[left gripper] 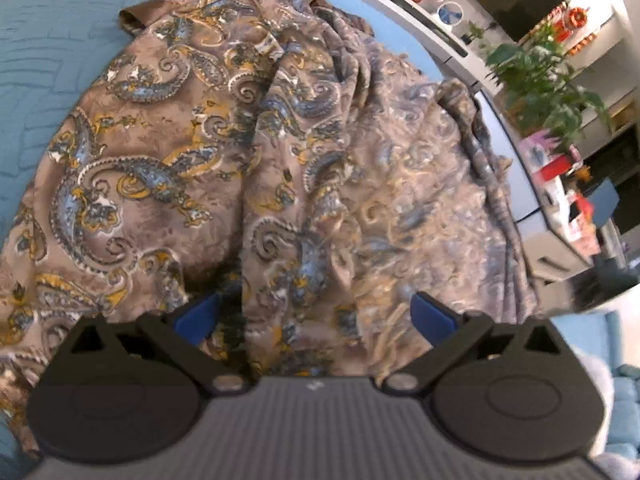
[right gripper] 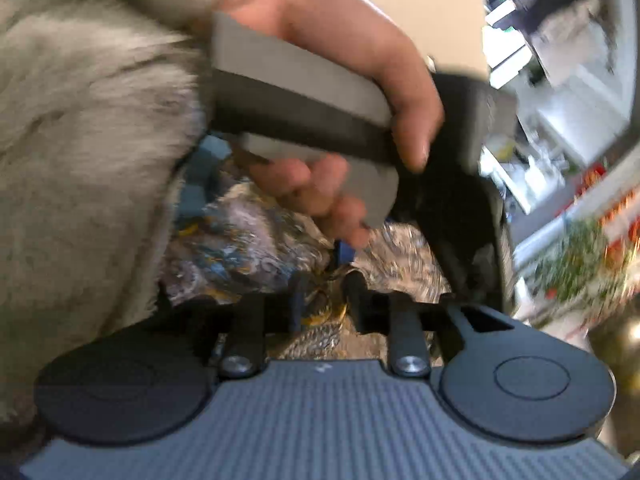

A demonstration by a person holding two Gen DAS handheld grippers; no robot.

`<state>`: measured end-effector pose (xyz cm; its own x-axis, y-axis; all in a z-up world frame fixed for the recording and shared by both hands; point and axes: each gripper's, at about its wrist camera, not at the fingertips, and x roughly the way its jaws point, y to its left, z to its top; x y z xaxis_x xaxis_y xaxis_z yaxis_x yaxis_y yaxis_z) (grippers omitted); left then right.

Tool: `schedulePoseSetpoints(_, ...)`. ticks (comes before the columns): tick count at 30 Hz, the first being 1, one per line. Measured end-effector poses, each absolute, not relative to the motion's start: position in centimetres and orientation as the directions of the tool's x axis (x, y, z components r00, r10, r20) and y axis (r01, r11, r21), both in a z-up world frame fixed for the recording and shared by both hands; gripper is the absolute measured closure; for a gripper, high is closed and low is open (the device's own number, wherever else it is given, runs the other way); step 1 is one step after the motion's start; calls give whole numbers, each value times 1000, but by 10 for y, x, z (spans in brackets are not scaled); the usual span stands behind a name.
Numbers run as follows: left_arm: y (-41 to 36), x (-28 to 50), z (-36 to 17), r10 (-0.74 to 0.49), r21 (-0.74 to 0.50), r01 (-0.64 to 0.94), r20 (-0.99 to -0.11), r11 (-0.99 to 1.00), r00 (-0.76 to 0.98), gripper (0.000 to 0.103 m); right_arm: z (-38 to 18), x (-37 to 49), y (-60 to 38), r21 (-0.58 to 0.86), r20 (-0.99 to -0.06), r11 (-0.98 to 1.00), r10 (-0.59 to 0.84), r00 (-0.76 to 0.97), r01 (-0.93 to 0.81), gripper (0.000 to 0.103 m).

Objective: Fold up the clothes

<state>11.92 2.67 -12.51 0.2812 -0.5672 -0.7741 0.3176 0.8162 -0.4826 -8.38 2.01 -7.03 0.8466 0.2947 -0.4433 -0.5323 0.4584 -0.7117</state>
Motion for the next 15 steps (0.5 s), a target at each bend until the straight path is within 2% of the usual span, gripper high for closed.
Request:
schedulePoseSetpoints(3, 33, 124, -126, -561, -488, 286, -773, 825, 297, 1, -64, -97, 15, -715, -390, 468, 350, 852, -520, 42)
schedulePoseSetpoints(5, 37, 127, -124, -554, -489, 266, -774, 831, 308, 1, -54, -98, 4, -623, -397, 545, 398, 827, -561, 38)
schedulePoseSetpoints(7, 40, 128, -123, -536, -475, 254, -780, 843, 323, 1, -40, -91, -19, -422, -416, 685, 436, 798, -594, 38)
schedulePoseSetpoints(8, 41, 129, -122, -523, -464, 245, -784, 851, 333, 1, -34, -76, -38, -239, -446, 789, 428, 786, -566, 38)
schedulePoseSetpoints(10, 45, 128, -120, -527, -473, 233, -780, 850, 338, 1, -37, -51, -63, -14, -509, 874, 412, 755, -486, 38)
schedulePoseSetpoints(11, 47, 128, -119, -532, -483, 224, -775, 846, 341, 1, -40, -45, -68, 27, -520, 881, 416, 746, -472, 38)
schedulePoseSetpoints(12, 50, 128, -117, -538, -492, 218, -770, 843, 344, 1, -48, -30, -85, 194, -560, 893, 441, 701, -407, 36)
schedulePoseSetpoints(13, 52, 128, -115, -543, -499, 214, -765, 840, 346, 1, -53, -21, -93, 286, -574, 881, 473, 668, -378, 36)
schedulePoseSetpoints(15, 56, 128, -114, -558, -519, 205, -752, 830, 351, 1, -73, 3, -109, 594, -541, 757, 626, 561, -273, 38)
